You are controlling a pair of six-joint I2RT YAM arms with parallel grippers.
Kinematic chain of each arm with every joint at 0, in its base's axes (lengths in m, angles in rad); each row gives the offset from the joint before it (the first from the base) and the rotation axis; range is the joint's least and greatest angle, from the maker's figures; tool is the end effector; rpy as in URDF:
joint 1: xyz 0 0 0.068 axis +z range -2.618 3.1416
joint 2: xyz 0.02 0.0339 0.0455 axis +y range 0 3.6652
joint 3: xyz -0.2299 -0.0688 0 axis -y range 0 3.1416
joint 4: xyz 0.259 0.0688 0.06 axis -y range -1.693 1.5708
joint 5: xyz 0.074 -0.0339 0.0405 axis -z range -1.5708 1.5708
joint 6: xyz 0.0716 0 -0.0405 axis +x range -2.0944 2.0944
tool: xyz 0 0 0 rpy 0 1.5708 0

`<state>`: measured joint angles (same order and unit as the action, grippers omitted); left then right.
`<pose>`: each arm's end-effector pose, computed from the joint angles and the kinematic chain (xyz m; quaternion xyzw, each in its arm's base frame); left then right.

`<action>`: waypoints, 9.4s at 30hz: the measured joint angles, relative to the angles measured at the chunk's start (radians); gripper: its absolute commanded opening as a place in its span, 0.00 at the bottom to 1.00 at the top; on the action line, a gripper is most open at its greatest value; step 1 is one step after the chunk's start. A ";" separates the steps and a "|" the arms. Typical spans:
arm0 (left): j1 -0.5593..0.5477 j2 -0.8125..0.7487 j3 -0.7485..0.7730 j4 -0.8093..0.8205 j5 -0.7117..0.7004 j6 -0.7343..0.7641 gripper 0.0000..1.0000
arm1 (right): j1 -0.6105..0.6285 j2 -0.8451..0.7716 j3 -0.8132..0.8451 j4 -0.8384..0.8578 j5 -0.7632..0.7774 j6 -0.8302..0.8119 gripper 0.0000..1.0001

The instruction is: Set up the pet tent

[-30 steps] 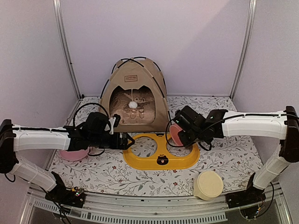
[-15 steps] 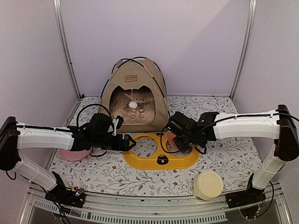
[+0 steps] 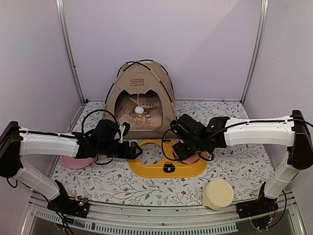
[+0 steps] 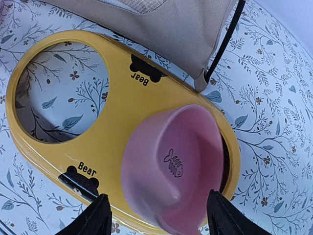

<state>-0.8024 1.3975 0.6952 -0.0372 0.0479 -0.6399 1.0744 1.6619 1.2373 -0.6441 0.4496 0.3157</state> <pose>0.2229 -0.2356 0.1204 0.0839 0.9108 -0.2830 0.2887 0.2028 0.3090 0.1690 -0.2982 0.8977 -0.0107 0.3243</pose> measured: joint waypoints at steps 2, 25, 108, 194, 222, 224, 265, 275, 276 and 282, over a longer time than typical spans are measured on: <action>-0.001 0.003 0.000 0.000 0.000 0.000 0.85 | 0.000 0.000 0.000 0.013 -0.024 0.003 0.65; -0.001 -0.001 0.005 0.000 0.000 0.001 0.85 | -0.115 -0.118 -0.148 0.089 -0.252 0.144 0.66; -0.003 -0.002 0.078 -0.003 0.008 0.031 0.87 | -0.855 -0.714 -0.969 0.470 -0.739 0.588 0.97; 0.006 0.166 -0.015 0.129 -0.036 -0.085 0.91 | -0.868 -0.821 -0.560 0.447 -0.790 0.349 0.00; -0.151 0.316 0.149 0.235 -0.025 -0.114 0.91 | -0.242 -0.283 -0.079 0.143 -0.261 0.057 0.00; -0.150 0.255 0.114 0.230 -0.050 -0.118 0.91 | -0.206 -0.234 -0.042 0.114 -0.206 0.042 0.00; -0.028 -0.087 -0.074 0.146 -0.109 -0.124 0.92 | 0.000 0.127 0.164 -0.056 0.191 -0.018 0.15; -0.028 -0.087 -0.074 0.147 -0.108 -0.120 0.92 | 0.017 0.155 0.178 -0.035 0.183 -0.021 0.18; -0.028 -0.087 -0.074 0.146 -0.108 -0.120 0.92 | 0.019 0.163 0.178 -0.034 0.173 -0.020 0.18; -0.028 -0.087 -0.074 0.146 -0.106 -0.120 0.91 | 0.040 0.190 0.179 -0.002 0.165 -0.024 0.26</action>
<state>-0.8307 1.3109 0.6212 0.1093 -0.0586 -0.7597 1.1145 1.8519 1.4166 -0.6460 0.6144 0.2916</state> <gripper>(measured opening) 0.916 0.423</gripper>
